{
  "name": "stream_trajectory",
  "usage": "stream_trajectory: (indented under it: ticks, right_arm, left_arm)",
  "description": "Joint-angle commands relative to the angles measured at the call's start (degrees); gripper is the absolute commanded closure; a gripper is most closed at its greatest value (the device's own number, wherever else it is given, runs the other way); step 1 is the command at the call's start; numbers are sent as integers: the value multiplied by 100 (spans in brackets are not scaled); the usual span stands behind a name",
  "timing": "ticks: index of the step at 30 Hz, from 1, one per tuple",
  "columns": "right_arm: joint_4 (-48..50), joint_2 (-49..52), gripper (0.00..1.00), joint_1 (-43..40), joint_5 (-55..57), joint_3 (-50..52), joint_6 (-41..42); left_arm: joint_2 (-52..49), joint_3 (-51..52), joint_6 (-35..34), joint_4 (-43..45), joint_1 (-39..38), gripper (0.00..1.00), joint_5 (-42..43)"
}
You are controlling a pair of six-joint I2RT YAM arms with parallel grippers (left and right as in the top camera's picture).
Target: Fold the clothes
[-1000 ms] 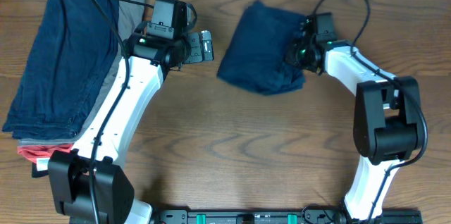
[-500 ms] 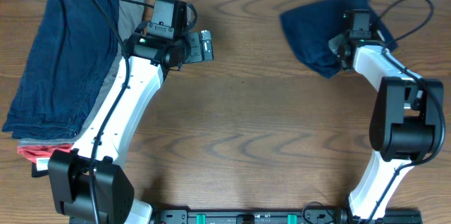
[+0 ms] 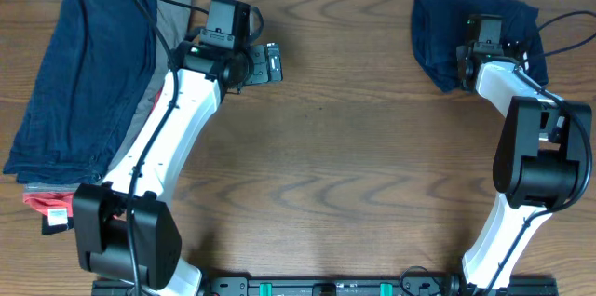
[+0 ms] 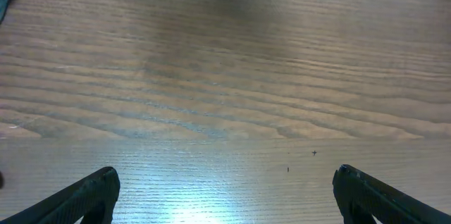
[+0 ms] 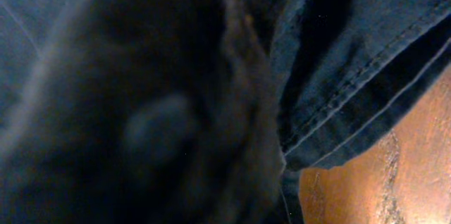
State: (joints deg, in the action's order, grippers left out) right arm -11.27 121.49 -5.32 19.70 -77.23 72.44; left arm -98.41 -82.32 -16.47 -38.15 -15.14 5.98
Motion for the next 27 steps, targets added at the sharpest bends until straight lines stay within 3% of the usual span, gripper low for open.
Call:
stream_trajectory:
  ticks: [1,9,18,19,21,22,27]
  right_arm:
    - [85,92,99,-52,313,15,92]
    - [922,94,99,-74,343,15,-1047]
    - [970,94,96,-74,343,15,-1720]
    - [970,94,84,-74,343,15,-1825]
    - [973,96,24,-74,343,15,-2079]
    - [970,94,1,-74,334,15,-2227]
    - [616,-155,1,-76,-72,13,-3539]
  left_arm:
    - [-52,46,55,7,11,2,-70]
    - [-52,46,57,13,13,2,-72]
    - [-50,46,57,74,11,2,-70]
    - [-50,46,55,72,11,2,-70]
    - [-50,46,55,72,11,2,-70]
    - [-50,46,57,72,11,2,-70]
    - [-50,46,57,72,11,2,-70]
